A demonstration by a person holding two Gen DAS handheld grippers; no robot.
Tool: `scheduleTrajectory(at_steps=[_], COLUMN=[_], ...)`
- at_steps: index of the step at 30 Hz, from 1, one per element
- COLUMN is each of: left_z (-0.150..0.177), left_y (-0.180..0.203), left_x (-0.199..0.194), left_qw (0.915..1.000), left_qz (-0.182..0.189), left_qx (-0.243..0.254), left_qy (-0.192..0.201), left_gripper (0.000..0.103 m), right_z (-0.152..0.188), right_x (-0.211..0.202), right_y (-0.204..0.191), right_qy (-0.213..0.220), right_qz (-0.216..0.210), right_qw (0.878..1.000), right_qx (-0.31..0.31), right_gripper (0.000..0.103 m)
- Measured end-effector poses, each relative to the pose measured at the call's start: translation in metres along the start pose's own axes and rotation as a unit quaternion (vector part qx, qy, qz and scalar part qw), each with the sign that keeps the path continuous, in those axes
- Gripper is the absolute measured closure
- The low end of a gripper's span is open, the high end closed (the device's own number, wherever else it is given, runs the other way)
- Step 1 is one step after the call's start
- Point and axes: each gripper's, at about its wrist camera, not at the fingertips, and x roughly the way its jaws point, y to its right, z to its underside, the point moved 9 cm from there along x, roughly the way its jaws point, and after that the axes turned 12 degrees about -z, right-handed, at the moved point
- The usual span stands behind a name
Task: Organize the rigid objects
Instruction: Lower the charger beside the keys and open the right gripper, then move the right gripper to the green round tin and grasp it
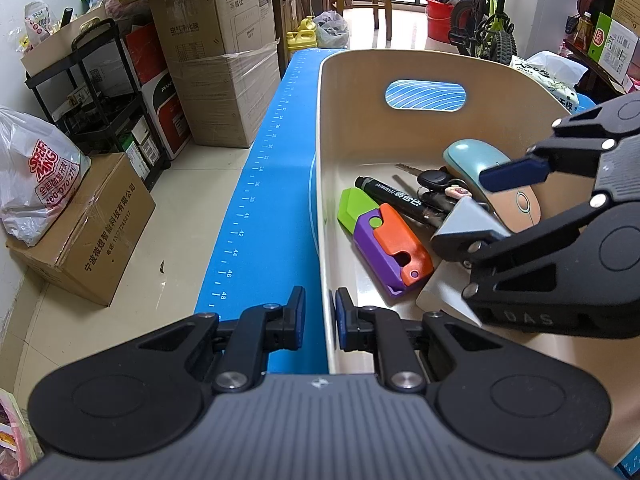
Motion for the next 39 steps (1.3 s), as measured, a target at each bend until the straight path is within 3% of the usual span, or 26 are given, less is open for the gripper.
scheduleTrajectory(at_steps=[5,7,11,15,19,23,28,31,39], left_z=[-0.001,-0.001,-0.001,-0.001,-0.001,-0.001,-0.001,-0.001,-0.001], left_y=[0.0,0.0,-0.001,-0.001,-0.001,-0.001,-0.001,-0.001,-0.001], left_x=[0.0,0.0,0.0,0.0,0.0,0.0,0.0,0.0,0.0], left_qw=[1.0,1.0,1.0,1.0,1.0,1.0,1.0,1.0,1.0], left_qz=[0.0,0.001,0.0,0.001,0.0,0.0,0.0,0.0,0.0], left_qx=[0.0,-0.001,-0.001,-0.001,-0.001,-0.001,-0.001,0.0,0.0], left_qy=[0.0,0.0,0.0,0.0,0.0,0.0,0.0,0.0,0.0], left_gripper=[0.084,0.084,0.084,0.084,0.084,0.084,0.084,0.084,0.084], right_z=[-0.003,-0.003,-0.002,0.003,0.018,0.045,0.087,0.112,0.151], right_x=[-0.009,-0.018,-0.045,-0.083,-0.117,-0.126,-0.121,-0.11,-0.073], right_y=[0.003,0.007,0.017,0.038,0.071,0.121,0.188,0.222,0.271], right_qy=[0.022,0.041,0.088,0.15,0.2,0.201,0.2,0.192,0.184], right_qz=[0.005,0.009,0.043,0.073,0.122,0.144,0.182,0.203,0.222], right_qw=[1.0,0.999,0.995,0.986,0.972,0.964,0.944,0.936,0.93], right_qx=[0.01,0.022,0.019,0.029,0.035,0.093,0.187,0.214,0.23], right_gripper=[0.025,0.025,0.017,0.004,0.002,0.002,0.002,0.002,0.002])
